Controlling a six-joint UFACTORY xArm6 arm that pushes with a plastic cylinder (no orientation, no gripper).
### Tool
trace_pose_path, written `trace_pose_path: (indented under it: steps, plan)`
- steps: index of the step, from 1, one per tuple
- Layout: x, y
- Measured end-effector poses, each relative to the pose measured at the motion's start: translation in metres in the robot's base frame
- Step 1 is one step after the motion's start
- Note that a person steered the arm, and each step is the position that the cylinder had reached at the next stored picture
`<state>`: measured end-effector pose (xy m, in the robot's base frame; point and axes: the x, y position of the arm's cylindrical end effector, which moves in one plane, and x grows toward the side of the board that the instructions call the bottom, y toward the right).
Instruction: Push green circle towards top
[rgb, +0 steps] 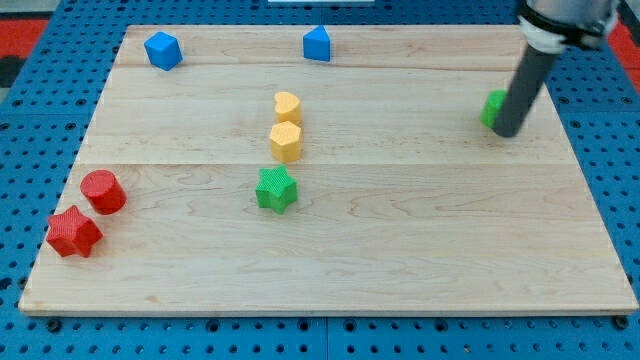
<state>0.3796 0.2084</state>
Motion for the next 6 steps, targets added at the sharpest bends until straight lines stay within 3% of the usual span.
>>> trace_pose_path:
  steps: [2, 3, 4, 5, 6]
  plan:
    - [-0.032, 0.026]
    - [-0.063, -0.047]
    - [-0.045, -0.05]
    - [-0.062, -0.069]
    - [-0.11, -0.065]
